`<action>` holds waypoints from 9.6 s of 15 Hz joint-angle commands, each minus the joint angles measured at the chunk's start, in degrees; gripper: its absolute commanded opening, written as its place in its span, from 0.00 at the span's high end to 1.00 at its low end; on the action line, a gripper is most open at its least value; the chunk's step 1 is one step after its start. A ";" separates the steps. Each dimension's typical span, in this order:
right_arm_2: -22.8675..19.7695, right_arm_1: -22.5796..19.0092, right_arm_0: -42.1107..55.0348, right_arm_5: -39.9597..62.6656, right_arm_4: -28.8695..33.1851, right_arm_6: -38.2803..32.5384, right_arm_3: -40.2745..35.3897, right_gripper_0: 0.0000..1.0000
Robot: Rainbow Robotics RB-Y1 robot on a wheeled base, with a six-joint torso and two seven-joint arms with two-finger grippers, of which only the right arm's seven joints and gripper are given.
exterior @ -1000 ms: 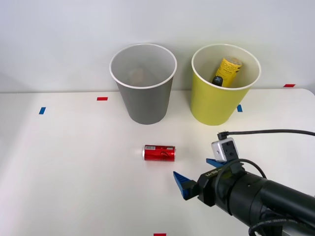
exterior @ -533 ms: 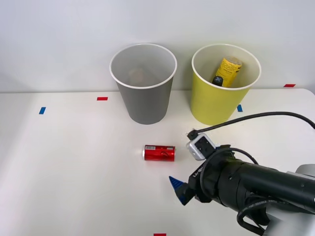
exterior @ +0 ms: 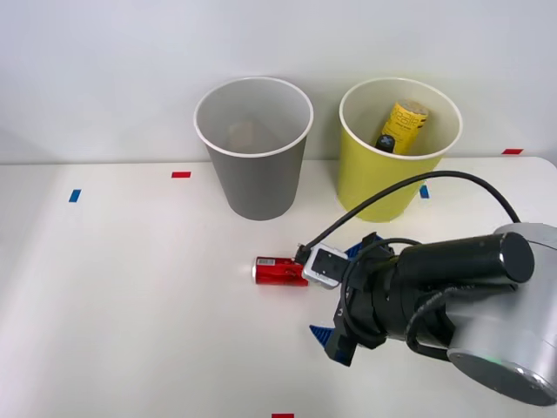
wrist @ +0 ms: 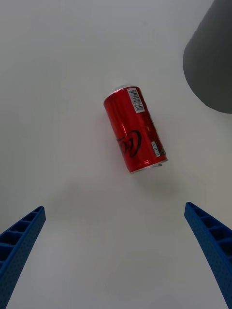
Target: Put cans in the gray bin, plastic bottles in the light green bin
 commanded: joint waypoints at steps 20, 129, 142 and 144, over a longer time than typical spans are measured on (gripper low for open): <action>7.03 19.13 -19.51 6.53 1.39 19.44 30.32 0.00; -19.16 23.26 -12.21 -62.46 -22.16 19.35 37.44 0.00; -11.34 3.83 27.43 -87.42 -29.11 19.62 9.14 0.00; -11.34 2.34 34.28 -91.82 -28.31 20.06 7.21 0.00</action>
